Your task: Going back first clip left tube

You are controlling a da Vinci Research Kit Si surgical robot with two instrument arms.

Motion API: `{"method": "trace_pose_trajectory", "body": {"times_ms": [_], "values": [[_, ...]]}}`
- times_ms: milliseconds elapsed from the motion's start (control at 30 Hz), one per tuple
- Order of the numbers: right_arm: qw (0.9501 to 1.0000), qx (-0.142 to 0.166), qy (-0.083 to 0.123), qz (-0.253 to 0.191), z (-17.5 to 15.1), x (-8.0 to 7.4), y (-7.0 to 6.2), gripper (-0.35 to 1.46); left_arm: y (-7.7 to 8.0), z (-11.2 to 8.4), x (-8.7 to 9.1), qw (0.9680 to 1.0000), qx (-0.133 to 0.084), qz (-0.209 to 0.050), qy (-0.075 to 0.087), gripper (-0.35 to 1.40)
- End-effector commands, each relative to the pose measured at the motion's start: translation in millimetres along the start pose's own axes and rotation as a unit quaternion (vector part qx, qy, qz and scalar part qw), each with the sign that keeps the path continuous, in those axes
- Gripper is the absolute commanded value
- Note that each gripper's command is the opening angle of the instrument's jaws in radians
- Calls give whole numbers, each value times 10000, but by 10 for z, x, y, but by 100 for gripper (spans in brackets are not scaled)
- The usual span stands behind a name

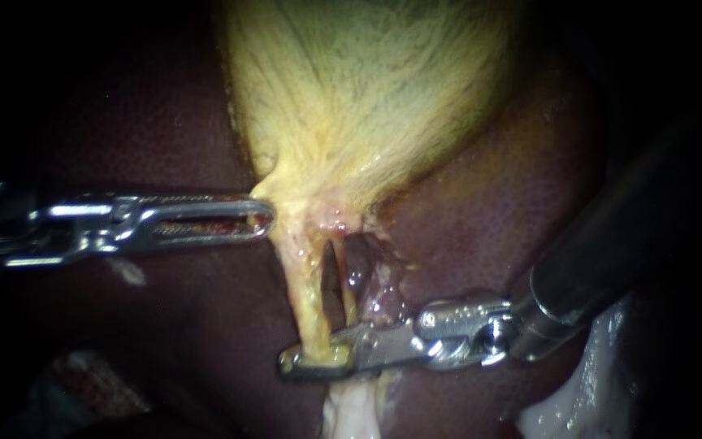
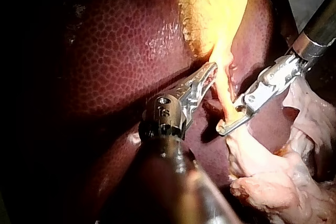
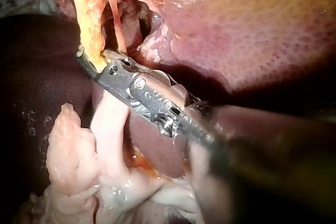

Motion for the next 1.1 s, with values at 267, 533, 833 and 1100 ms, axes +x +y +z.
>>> {"method": "trace_pose_trajectory", "body": {"times_ms": [267, 533, 833, 1100], "values": [[10000, 14, -1, -3, 0, 1, -3, -35, -1, 0, 0, 10000, -3, -1, -2, -35], [9998, -127, 53, -175, 0, 3, -2, 16, -1, 0, 0, 10000, -2, -1, -1, -35], [9964, -347, 333, -694, 1, 8, 1, 58, -1, -2, 0, 10000, 1, 0, 0, -35], [9919, -553, 335, -1096, -11, 18, 5, 60, -2, -5, 0, 10000, 3, -1, 2, -35]]}}
